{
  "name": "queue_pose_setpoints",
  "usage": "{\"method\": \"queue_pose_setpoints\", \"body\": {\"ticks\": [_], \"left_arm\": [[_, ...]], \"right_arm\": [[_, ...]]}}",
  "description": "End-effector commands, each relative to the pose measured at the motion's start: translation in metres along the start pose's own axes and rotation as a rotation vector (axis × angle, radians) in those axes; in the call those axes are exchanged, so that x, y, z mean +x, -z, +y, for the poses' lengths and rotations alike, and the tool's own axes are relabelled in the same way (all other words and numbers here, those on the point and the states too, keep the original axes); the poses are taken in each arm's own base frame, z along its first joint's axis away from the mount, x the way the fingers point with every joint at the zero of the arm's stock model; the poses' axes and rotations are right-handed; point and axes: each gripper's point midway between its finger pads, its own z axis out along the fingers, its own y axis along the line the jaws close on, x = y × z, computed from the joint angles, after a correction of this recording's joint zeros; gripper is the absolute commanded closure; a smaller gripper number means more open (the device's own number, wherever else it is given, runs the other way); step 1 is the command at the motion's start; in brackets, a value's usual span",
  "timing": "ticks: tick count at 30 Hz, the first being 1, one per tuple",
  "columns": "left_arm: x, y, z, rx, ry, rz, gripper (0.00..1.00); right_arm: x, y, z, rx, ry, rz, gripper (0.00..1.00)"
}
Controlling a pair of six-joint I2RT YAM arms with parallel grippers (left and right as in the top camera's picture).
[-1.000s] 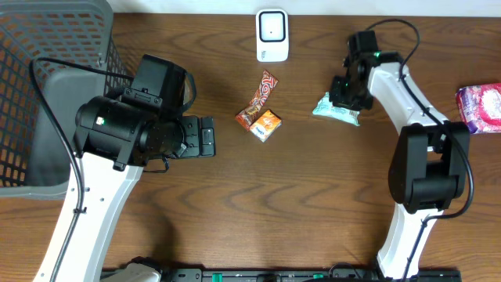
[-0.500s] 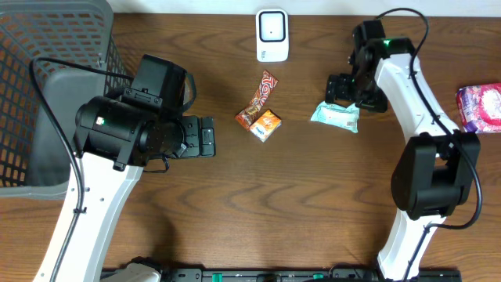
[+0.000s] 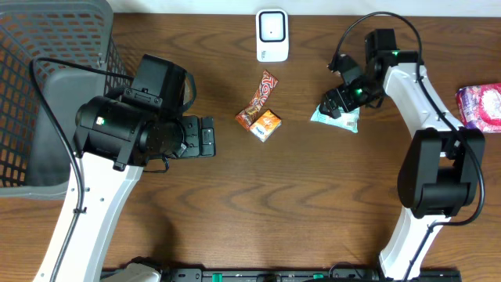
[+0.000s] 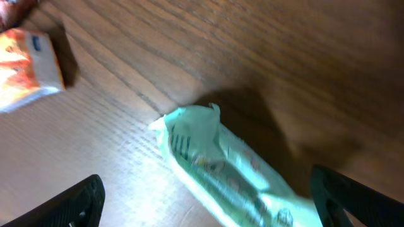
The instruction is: Scan the item barcode
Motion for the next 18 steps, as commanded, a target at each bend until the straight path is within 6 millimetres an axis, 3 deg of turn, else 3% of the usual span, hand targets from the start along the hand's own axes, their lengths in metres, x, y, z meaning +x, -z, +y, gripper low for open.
{"method": "queue_pose_setpoints", "body": {"ticks": [1, 4, 7, 9, 15, 17, 18], "left_arm": [[-0.003, 0.004, 0.003, -0.012, 0.001, -0.017, 0.02], [-0.003, 0.004, 0.003, -0.012, 0.001, -0.017, 0.02], [-0.003, 0.004, 0.003, -0.012, 0.001, -0.017, 0.02], [-0.003, 0.004, 0.003, -0.012, 0.001, -0.017, 0.02], [-0.003, 0.004, 0.003, -0.012, 0.001, -0.017, 0.02], [-0.003, 0.004, 0.003, -0.012, 0.001, -0.017, 0.02], [-0.003, 0.004, 0.003, -0.012, 0.001, -0.017, 0.02]], "right_arm": [[0.009, -0.017, -0.009, 0.021, 0.097, 0.039, 0.01], [0.015, -0.027, -0.02, 0.062, 0.093, 0.077, 0.01], [0.023, -0.034, -0.016, 0.027, 0.078, 0.101, 0.03], [0.028, -0.037, -0.009, -0.012, 0.044, 0.115, 0.19], [0.029, -0.034, 0.029, -0.143, -0.13, 0.14, 0.23], [0.025, -0.03, 0.041, -0.168, -0.218, 0.148, 0.35], [0.022, -0.027, 0.047, -0.169, -0.288, 0.156, 0.35]]}}
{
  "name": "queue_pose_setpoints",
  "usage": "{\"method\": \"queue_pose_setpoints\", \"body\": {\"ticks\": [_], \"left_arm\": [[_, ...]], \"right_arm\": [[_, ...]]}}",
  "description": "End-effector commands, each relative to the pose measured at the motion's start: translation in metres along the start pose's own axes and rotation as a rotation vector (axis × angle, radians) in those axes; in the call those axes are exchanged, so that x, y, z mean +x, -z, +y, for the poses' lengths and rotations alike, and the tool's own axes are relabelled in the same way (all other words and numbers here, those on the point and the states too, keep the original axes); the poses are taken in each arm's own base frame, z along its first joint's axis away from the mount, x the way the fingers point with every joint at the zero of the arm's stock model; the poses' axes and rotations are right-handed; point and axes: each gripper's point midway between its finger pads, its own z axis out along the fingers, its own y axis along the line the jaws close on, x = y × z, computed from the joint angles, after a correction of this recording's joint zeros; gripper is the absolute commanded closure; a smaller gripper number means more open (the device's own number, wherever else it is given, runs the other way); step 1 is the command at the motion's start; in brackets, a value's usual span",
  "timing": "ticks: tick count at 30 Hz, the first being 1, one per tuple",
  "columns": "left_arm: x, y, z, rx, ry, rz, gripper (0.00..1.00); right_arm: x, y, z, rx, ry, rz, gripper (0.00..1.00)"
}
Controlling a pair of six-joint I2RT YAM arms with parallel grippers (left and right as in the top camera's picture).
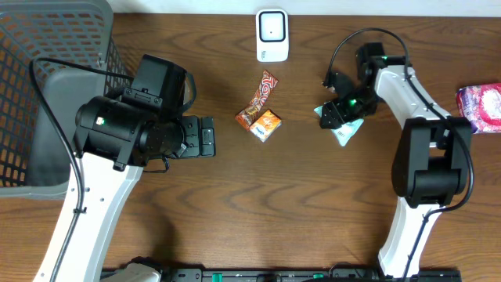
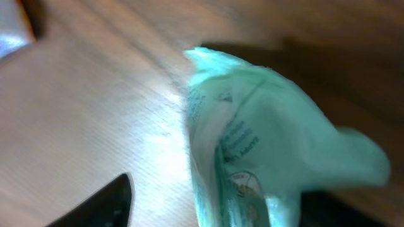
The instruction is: Scan the item barcode
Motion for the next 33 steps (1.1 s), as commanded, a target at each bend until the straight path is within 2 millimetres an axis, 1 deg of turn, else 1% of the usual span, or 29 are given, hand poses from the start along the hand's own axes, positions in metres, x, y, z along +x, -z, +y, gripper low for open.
{"method": "queue_pose_setpoints", "body": {"ticks": [1, 3, 5, 6, 7, 10, 12, 14, 19, 21, 22, 26, 28, 30, 31, 33], "left_arm": [[-0.003, 0.004, 0.003, -0.012, 0.001, -0.017, 0.02], [-0.003, 0.004, 0.003, -0.012, 0.001, -0.017, 0.02], [-0.003, 0.004, 0.003, -0.012, 0.001, -0.017, 0.02], [-0.003, 0.004, 0.003, -0.012, 0.001, -0.017, 0.02], [-0.003, 0.004, 0.003, -0.013, 0.001, -0.017, 0.02], [-0.003, 0.004, 0.003, -0.012, 0.001, -0.017, 0.02], [-0.003, 0.004, 0.003, -0.012, 0.001, -0.017, 0.02], [-0.003, 0.004, 0.003, -0.012, 0.001, -0.017, 0.02], [-0.003, 0.004, 0.003, -0.012, 0.001, -0.017, 0.02], [-0.003, 0.004, 0.003, -0.012, 0.001, -0.017, 0.02], [-0.003, 0.004, 0.003, -0.012, 0.001, -0.017, 0.02], [-0.003, 0.004, 0.003, -0.012, 0.001, -0.017, 0.02], [-0.003, 0.004, 0.003, -0.012, 0.001, -0.017, 0.02], [-0.003, 0.004, 0.003, -0.012, 0.001, -0.017, 0.02], [-0.003, 0.004, 0.003, -0.012, 0.001, -0.017, 0.02], [-0.003, 0.004, 0.003, -0.012, 0.001, -0.017, 0.02]], "right_arm": [[-0.014, 0.006, 0.033, -0.081, -0.206, -0.018, 0.34], [-0.016, 0.012, 0.045, -0.083, -0.291, -0.005, 0.33], [-0.019, 0.016, 0.055, -0.072, -0.354, 0.004, 0.3], [-0.021, 0.017, 0.054, -0.042, -0.372, 0.002, 0.28], [-0.022, 0.019, 0.049, 0.0, -0.385, -0.001, 0.26], [-0.018, 0.025, 0.012, 0.228, -0.457, -0.018, 0.19], [-0.015, 0.028, 0.001, 0.27, -0.454, -0.016, 0.15], [-0.011, 0.026, 0.001, 0.24, -0.395, 0.003, 0.15], [0.005, 0.009, 0.028, 0.04, -0.207, 0.071, 0.17], [0.01, 0.002, 0.034, 0.004, -0.179, 0.08, 0.18], [0.012, -0.002, 0.034, 0.003, -0.177, 0.084, 0.19], [0.02, -0.02, 0.032, -0.012, -0.179, 0.083, 0.36], [0.022, -0.025, 0.032, -0.019, -0.177, 0.077, 0.64], [0.021, -0.025, 0.032, -0.017, -0.176, 0.072, 0.91], [0.018, -0.023, 0.031, -0.012, -0.175, 0.067, 0.99], [0.013, -0.011, 0.024, 0.04, -0.214, 0.067, 0.99]]}}
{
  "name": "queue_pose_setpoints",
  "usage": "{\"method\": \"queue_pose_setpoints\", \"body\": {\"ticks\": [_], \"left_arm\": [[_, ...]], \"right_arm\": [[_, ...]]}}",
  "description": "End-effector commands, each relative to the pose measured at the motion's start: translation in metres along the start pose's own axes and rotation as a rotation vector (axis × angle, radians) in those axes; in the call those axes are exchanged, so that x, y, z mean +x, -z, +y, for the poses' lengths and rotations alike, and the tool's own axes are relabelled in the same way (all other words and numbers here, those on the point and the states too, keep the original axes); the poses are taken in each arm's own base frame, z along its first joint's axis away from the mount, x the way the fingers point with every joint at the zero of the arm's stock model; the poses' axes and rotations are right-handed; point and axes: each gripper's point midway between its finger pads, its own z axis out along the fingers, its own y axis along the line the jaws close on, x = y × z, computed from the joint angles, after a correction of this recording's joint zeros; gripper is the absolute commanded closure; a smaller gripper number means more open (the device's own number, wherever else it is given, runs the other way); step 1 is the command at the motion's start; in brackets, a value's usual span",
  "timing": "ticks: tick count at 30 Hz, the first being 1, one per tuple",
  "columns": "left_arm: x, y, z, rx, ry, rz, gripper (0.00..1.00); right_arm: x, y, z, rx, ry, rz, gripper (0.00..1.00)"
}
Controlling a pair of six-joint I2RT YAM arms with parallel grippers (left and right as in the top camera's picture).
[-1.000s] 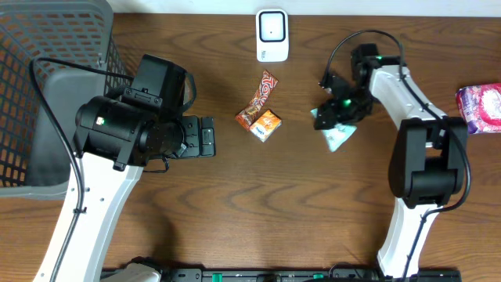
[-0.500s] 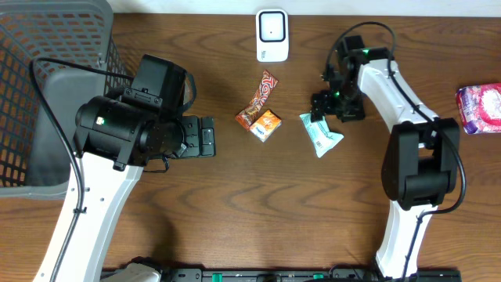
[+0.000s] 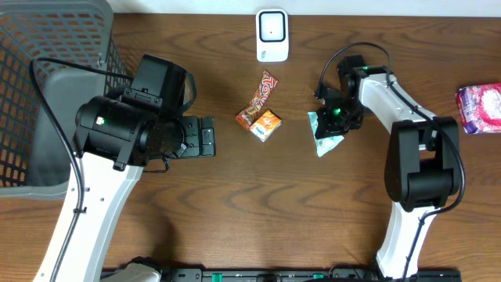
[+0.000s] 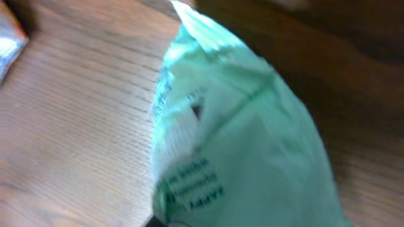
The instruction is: Scan the item barcode
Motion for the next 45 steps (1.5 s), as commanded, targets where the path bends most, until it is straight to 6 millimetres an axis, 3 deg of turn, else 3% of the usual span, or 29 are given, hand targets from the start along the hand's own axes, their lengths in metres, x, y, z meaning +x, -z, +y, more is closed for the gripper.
{"method": "queue_pose_setpoints", "body": {"ticks": [1, 4, 7, 9, 15, 17, 21, 22, 24, 26, 29, 30, 31, 33, 37, 39, 45], "left_arm": [[-0.003, 0.004, 0.003, -0.013, 0.001, -0.016, 0.02], [-0.003, 0.004, 0.003, -0.012, 0.001, -0.016, 0.02], [-0.003, 0.004, 0.003, -0.012, 0.001, -0.016, 0.02], [-0.003, 0.004, 0.003, -0.012, 0.001, -0.016, 0.02], [-0.003, 0.004, 0.003, -0.012, 0.001, -0.016, 0.02], [-0.003, 0.004, 0.003, -0.012, 0.001, -0.016, 0.02], [-0.003, 0.004, 0.003, -0.012, 0.001, -0.016, 0.02], [-0.003, 0.004, 0.003, -0.012, 0.001, -0.016, 0.02], [-0.003, 0.004, 0.003, -0.012, 0.001, -0.016, 0.02], [-0.003, 0.004, 0.003, -0.012, 0.001, -0.016, 0.02], [-0.003, 0.004, 0.003, -0.012, 0.001, -0.016, 0.02], [-0.003, 0.004, 0.003, -0.012, 0.001, -0.016, 0.02], [-0.003, 0.004, 0.003, -0.012, 0.001, -0.016, 0.02], [-0.003, 0.004, 0.003, -0.012, 0.001, -0.016, 0.02], [-0.003, 0.004, 0.003, -0.012, 0.001, -0.016, 0.02], [-0.003, 0.004, 0.003, -0.012, 0.001, -0.016, 0.02], [-0.003, 0.004, 0.003, -0.012, 0.001, -0.016, 0.02]], "right_arm": [[-0.01, 0.019, -0.007, 0.082, -0.043, -0.022, 0.99], [-0.019, 0.052, -0.028, 0.294, -0.128, -0.041, 0.99], [-0.03, 0.095, -0.051, 0.61, -0.255, -0.126, 0.99], [-0.035, 0.106, -0.052, 0.718, -0.285, -0.178, 0.96], [-0.034, 0.081, -0.05, 0.901, -0.242, -0.191, 0.88], [-0.029, 0.066, -0.05, 0.955, -0.236, -0.19, 0.77], [-0.025, 0.035, -0.021, 0.883, -0.171, -0.164, 0.73], [-0.025, 0.029, -0.01, 0.843, -0.158, -0.16, 0.65], [-0.028, 0.021, 0.011, 0.765, -0.137, -0.16, 0.63], [-0.033, 0.018, 0.036, 0.672, -0.11, -0.166, 0.62], [-0.045, 0.03, 0.062, 0.566, -0.061, -0.183, 0.61], [-0.049, 0.039, 0.065, 0.547, -0.067, -0.196, 0.51], [-0.055, 0.05, 0.067, 0.528, -0.074, -0.212, 0.4], [-0.063, 0.07, 0.065, 0.506, -0.062, -0.23, 0.37], [-0.065, 0.097, 0.035, 0.484, -0.135, -0.229, 0.26], [-0.06, 0.095, 0.025, 0.393, -0.145, -0.189, 0.24], [-0.048, 0.075, 0.015, 0.127, -0.083, -0.118, 0.29]]}}
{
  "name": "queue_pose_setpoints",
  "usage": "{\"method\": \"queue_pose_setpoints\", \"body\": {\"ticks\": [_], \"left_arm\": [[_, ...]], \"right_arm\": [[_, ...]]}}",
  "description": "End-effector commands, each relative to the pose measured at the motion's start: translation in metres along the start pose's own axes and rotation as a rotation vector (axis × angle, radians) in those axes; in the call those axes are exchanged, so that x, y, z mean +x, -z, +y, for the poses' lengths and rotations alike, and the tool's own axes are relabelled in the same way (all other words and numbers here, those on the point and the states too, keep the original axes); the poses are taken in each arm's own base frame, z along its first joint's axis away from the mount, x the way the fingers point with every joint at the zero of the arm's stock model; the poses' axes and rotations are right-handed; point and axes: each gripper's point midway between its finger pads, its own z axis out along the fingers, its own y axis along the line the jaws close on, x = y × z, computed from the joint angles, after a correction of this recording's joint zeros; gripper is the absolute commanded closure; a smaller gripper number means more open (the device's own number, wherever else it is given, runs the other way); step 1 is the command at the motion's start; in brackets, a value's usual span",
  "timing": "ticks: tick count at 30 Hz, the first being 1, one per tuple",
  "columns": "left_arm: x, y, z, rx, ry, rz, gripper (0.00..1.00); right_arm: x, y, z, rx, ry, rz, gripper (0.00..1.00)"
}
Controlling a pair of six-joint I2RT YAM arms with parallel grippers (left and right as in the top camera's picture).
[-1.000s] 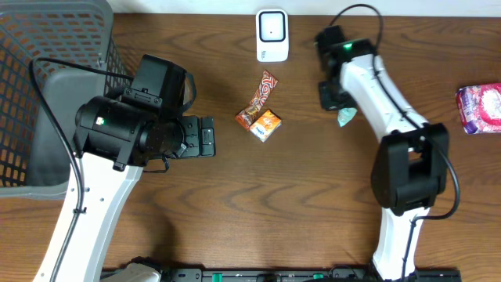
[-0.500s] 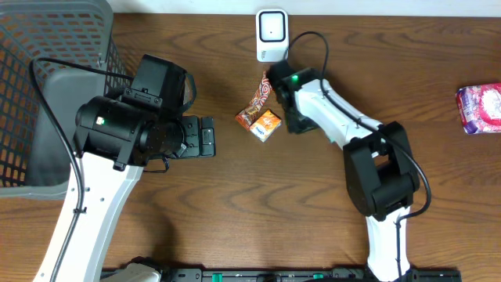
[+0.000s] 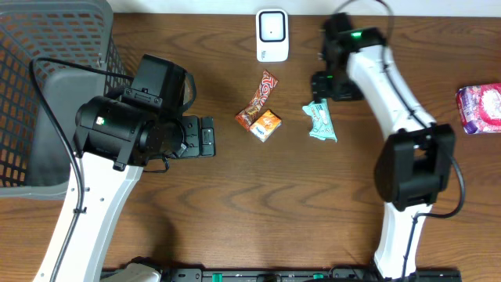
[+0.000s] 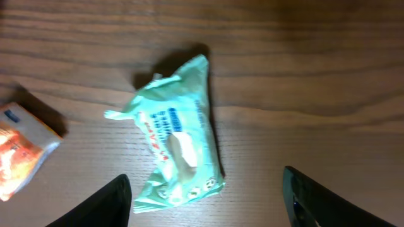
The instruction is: Scan the item barcode
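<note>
The item is a light-green wipes packet (image 3: 320,121), lying flat on the brown table with its white label flap upward (image 4: 177,142). My right gripper (image 3: 329,83) hovers just beyond the packet's far end, toward the back of the table. It is open (image 4: 208,208), its dark fingertips (image 4: 104,205) wide apart, with the packet's near end between them and untouched. The white scanner (image 3: 272,35) stands at the back edge, left of the right gripper. My left gripper (image 3: 205,137) rests at centre left, away from the packet; its jaws cannot be read.
An orange packet (image 3: 267,124) and a candy bar (image 3: 262,92) lie left of the green packet; the orange one shows again (image 4: 19,151). A pink packet (image 3: 479,106) sits at the right edge. A grey mesh basket (image 3: 47,86) fills the far left.
The right gripper was pressed close on the green packet, which filled its view. Now it stands farther back and open, and the packet lies flat a little nearer the scanner.
The right gripper stood open over the packet, right of centre. Then the packet was tipped up between its fingers, and later lay further left, close against the camera. Now it lies flat, label up, with the gripper off it. The left arm never moved.
</note>
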Motion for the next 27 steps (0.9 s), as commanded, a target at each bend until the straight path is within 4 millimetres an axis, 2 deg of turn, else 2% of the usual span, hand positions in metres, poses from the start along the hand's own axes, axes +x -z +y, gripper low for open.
{"method": "queue_pose_setpoints", "body": {"ticks": [1, 8, 10, 14, 15, 19, 22, 26, 27], "left_arm": [[-0.003, 0.004, 0.003, -0.012, 0.001, -0.017, 0.02], [-0.003, 0.004, 0.003, -0.012, 0.001, -0.017, 0.02], [-0.003, 0.004, 0.003, -0.012, 0.001, -0.017, 0.02], [-0.003, 0.004, 0.003, -0.013, 0.001, -0.017, 0.02], [-0.003, 0.004, 0.003, -0.012, 0.001, -0.017, 0.02], [-0.003, 0.004, 0.003, -0.012, 0.001, -0.017, 0.02], [-0.003, 0.004, 0.003, -0.012, 0.001, -0.017, 0.02], [-0.003, 0.004, 0.003, -0.012, 0.001, -0.017, 0.02], [-0.003, 0.004, 0.003, -0.012, 0.001, -0.017, 0.02]], "right_arm": [[0.013, -0.009, 0.023, -0.206, 0.11, 0.034, 0.29], [0.03, -0.057, 0.028, -0.221, 0.138, 0.047, 0.34], [0.033, -0.069, 0.032, -0.219, 0.138, 0.038, 0.45], [0.029, -0.075, 0.039, -0.214, 0.113, 0.01, 0.76], [0.023, -0.072, 0.042, -0.218, 0.105, -0.009, 0.84], [-0.014, -0.041, 0.054, -0.236, 0.064, -0.119, 0.92], [-0.063, -0.001, 0.067, -0.275, 0.022, -0.289, 0.99], [-0.13, 0.052, 0.091, -0.36, 0.004, -0.59, 0.99], [-0.141, 0.063, 0.097, -0.379, 0.015, -0.655, 0.99]]}}
